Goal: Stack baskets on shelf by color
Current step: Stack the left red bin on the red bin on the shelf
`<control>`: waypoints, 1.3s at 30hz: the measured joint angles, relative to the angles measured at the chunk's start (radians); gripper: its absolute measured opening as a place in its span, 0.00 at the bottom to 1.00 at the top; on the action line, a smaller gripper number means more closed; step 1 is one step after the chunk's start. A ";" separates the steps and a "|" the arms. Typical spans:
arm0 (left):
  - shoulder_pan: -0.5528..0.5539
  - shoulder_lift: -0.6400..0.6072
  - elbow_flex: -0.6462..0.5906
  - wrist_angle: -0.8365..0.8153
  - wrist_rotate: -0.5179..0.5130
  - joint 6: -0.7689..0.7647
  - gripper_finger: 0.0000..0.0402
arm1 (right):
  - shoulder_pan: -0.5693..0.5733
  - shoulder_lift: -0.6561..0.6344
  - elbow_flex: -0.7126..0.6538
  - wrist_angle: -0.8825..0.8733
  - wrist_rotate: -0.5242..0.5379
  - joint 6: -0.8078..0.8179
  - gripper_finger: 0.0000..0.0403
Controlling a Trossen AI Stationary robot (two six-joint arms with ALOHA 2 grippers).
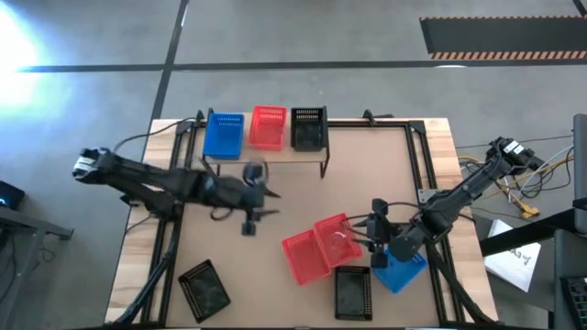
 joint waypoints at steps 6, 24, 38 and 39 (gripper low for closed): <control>-0.119 0.230 -0.017 0.254 -0.030 -0.108 0.41 | 0.010 0.065 -0.016 0.009 0.000 0.062 0.44; -0.107 0.579 0.161 -0.019 0.082 -0.464 0.41 | 0.078 0.258 -0.017 0.073 0.308 0.139 0.35; -0.062 0.400 0.234 -0.594 -0.309 -0.434 0.41 | 0.077 0.360 -0.018 0.131 0.363 0.140 0.30; -0.062 0.375 0.233 -0.587 -0.316 -0.435 0.41 | 0.077 0.358 -0.018 0.131 0.363 0.139 0.30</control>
